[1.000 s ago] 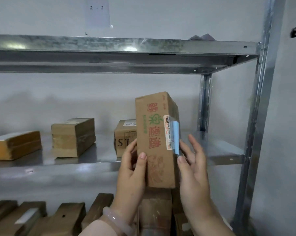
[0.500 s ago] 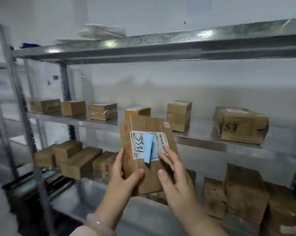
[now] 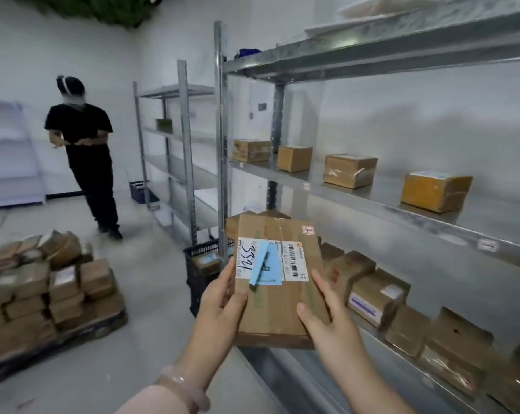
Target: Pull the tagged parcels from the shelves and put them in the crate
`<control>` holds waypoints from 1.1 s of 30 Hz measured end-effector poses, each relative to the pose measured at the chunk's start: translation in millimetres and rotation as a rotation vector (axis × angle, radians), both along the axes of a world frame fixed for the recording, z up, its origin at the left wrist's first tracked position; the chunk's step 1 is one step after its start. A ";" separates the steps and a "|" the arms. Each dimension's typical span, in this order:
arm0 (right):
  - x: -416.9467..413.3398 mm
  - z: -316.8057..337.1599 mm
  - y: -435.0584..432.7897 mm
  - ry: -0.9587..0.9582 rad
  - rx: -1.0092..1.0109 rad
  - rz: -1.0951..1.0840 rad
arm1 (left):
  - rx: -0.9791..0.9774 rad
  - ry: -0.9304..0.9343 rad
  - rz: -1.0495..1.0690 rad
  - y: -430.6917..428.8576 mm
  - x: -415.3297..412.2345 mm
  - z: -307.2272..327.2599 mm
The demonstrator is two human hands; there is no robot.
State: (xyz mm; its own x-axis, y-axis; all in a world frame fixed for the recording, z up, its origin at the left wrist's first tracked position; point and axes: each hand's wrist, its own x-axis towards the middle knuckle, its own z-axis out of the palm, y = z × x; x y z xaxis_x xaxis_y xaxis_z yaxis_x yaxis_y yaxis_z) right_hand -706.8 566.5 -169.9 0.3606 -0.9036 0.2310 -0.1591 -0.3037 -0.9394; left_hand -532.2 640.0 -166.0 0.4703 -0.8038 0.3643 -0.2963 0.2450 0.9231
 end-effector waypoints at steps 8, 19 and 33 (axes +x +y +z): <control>92.0 -15.9 -70.8 0.037 0.048 0.051 | 0.021 -0.469 0.004 -47.3 88.3 -22.4; 222.9 -37.3 -196.5 -0.021 0.169 0.180 | 0.138 -0.370 0.296 -157.5 203.3 -42.5; 446.5 -89.1 -274.8 0.180 0.148 0.138 | 0.201 0.095 0.275 -239.2 422.0 -105.0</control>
State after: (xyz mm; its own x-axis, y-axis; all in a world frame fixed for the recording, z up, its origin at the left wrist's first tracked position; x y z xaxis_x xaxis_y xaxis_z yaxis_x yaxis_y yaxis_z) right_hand -260.3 291.6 -259.0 0.5060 -0.8623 0.0210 -0.2941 -0.1954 -0.9356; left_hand -110.2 400.9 -271.0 0.7031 -0.6938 0.1559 -0.2362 -0.0211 0.9715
